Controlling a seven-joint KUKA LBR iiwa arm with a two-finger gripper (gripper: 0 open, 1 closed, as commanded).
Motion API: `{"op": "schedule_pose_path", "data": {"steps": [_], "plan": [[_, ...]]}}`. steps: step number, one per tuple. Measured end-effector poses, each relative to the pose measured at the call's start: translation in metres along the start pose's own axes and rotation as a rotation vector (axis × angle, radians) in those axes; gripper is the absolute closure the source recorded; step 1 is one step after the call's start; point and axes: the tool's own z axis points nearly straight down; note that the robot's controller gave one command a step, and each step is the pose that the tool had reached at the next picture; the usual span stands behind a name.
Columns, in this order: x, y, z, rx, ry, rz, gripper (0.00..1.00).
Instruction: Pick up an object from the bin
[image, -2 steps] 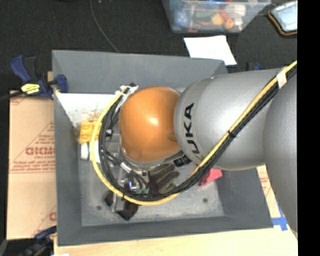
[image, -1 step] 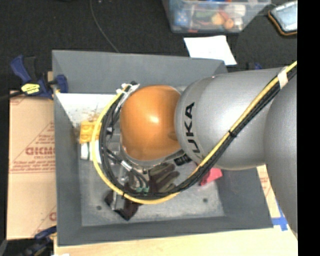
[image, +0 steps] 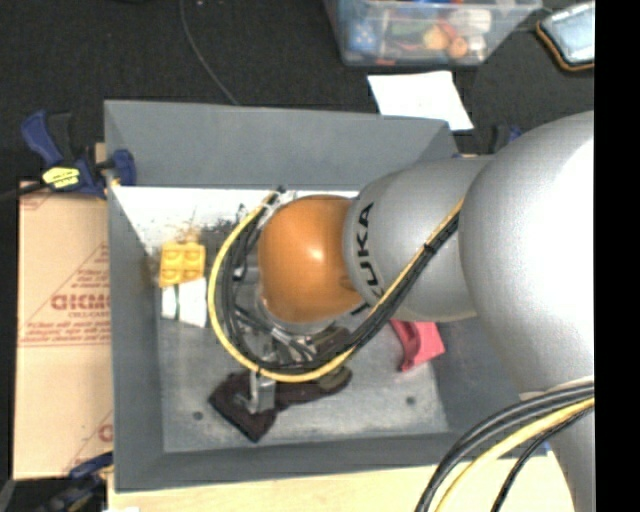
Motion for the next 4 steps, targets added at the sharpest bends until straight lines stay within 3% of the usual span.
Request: {"op": "schedule_pose_path", "data": {"steps": [1,2,3,4], "plan": [[0.005,-0.030,0.030,-0.003,0.000,-0.129,0.00],[0.025,-0.026,0.030,0.000,-0.001,-0.262,0.00],[0.006,-0.030,0.029,-0.003,-0.003,-0.142,0.00],[0.019,-0.027,0.028,-0.001,-0.005,-0.240,1.00]]}}
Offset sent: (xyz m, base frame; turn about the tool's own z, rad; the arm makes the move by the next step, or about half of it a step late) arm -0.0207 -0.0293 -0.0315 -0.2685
